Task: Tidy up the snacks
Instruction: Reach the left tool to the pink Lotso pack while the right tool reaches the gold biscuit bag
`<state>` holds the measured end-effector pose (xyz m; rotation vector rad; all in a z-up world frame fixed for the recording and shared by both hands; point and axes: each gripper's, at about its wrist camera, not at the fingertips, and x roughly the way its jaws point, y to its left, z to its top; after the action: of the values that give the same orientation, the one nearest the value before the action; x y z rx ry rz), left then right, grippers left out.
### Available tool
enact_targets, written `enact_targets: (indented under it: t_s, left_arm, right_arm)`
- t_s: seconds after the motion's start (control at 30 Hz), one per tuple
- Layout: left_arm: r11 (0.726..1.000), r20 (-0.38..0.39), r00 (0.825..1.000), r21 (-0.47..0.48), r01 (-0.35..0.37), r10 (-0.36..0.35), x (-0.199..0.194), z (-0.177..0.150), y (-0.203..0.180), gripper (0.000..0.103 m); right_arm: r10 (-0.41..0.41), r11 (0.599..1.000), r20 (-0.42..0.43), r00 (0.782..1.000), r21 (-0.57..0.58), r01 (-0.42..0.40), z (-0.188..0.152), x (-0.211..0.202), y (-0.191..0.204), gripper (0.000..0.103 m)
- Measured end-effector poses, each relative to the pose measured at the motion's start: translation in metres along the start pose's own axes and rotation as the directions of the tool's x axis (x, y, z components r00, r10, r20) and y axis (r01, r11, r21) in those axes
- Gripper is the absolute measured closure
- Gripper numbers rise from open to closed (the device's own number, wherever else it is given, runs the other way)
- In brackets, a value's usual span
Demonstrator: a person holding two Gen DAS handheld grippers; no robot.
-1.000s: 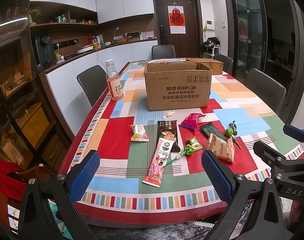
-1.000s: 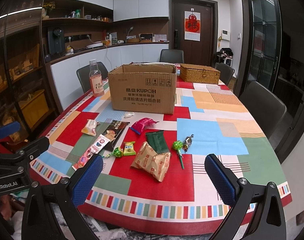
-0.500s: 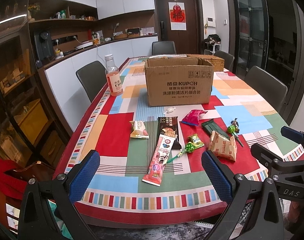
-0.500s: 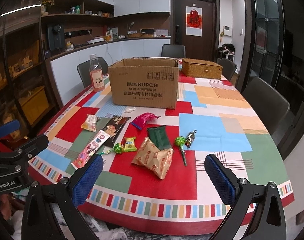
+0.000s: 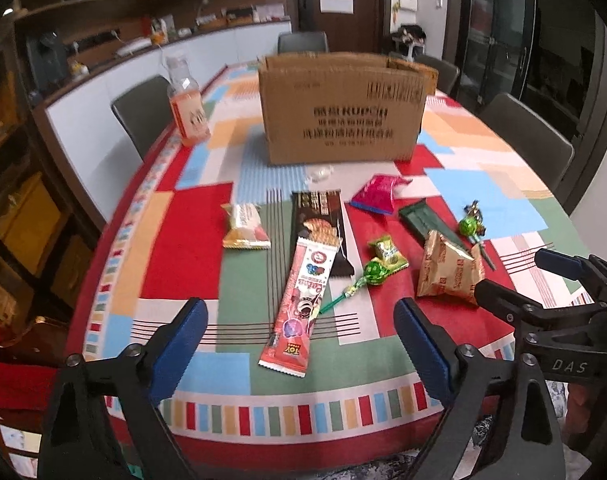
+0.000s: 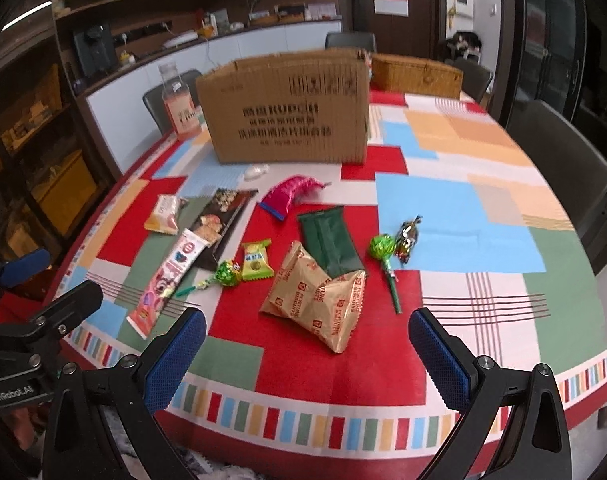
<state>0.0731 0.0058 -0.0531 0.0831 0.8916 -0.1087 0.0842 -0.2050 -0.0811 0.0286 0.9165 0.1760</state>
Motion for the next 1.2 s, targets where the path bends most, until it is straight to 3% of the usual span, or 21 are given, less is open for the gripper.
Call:
enact_targets:
  t_s: [0.3, 0.67, 0.87, 1.03, 1.2]
  left_arm:
    - [0.997, -0.071, 0.997, 0.069, -0.032, 0.037, 0.046, 0.017, 0.000, 0.017]
    - [0.996, -0.182, 0.982, 0.061, 0.069, -0.057, 0.091, 0.023, 0.005, 0.030]
    - [0.993, -0.218, 0.971, 0.043, 0.113, -0.101, 0.110, 0.023, 0.002, 0.040]
    - [0.989, -0.254, 0.957, 0.016, 0.147, -0.138, 0.119, 0.021, 0.003, 0.056]
    - [0.990, -0.248, 0.959, 0.018, 0.143, -0.134, 0.118, 0.019, 0.001, 0.064]
  right_arm:
    - [0.001, 0.999, -0.124, 0.992, 0.043, 0.005, 0.016, 0.047, -0.008, 0.000]
    - [-0.008, 0.999, -0.222, 0.975, 0.041, 0.018, 0.019, 0.080, -0.008, 0.008]
    - [0.001, 0.999, -0.263, 0.965, 0.035, 0.008, 0.019, 0.093, -0.008, 0.015]
    - [-0.012, 1.000, -0.277, 0.961, 0.021, 0.019, 0.020, 0.096, -0.006, 0.019]
    - [-0.029, 1.000, -0.278, 0.960, -0.001, 0.030, 0.020, 0.095, -0.005, 0.029]
